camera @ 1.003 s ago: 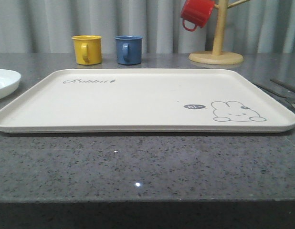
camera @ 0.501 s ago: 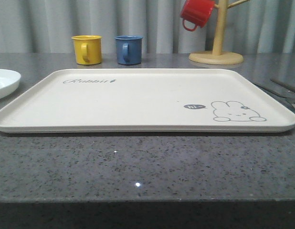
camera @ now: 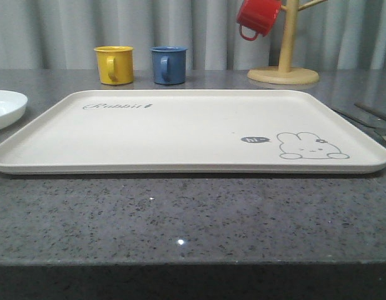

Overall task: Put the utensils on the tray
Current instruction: 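Grasp the rim of the white plate with the left gripper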

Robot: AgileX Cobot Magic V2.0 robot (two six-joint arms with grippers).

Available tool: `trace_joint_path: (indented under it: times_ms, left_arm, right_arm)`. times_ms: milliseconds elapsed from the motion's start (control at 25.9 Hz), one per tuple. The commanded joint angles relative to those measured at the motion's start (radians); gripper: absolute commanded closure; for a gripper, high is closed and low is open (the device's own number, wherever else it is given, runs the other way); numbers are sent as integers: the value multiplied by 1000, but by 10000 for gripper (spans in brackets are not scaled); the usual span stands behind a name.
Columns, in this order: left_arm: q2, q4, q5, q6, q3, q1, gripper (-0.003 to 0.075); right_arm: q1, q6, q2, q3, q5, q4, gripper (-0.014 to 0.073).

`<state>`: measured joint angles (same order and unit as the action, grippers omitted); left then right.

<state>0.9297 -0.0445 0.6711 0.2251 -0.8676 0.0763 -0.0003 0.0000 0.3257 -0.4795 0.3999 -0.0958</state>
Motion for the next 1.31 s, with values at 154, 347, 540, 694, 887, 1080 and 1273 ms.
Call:
trace_joint_path:
  times_ms: [154, 347, 540, 694, 887, 1080, 1273]
  left_arm:
    - [319, 32, 267, 30, -250, 70, 48]
    - [524, 64, 353, 30, -349, 92, 120]
    - [624, 66, 358, 30, -364, 92, 300]
    - [638, 66, 371, 30, -364, 92, 438]
    - [638, 70, 372, 30, -364, 92, 662]
    - [635, 78, 368, 30, -377, 92, 739]
    - [585, 109, 408, 18, -500, 138, 738]
  right_arm:
    - [-8, -13, 15, -37, -76, -4, 60]
    - [-8, -13, 15, -37, -76, -4, 60]
    - [-8, -13, 15, -37, -76, -4, 60]
    - [-8, -13, 15, -37, -76, -4, 60]
    - [-8, -13, 15, -37, -76, -4, 60]
    - [-8, -13, 15, -37, -76, -4, 60]
    - [-8, -13, 15, -37, -76, -4, 60]
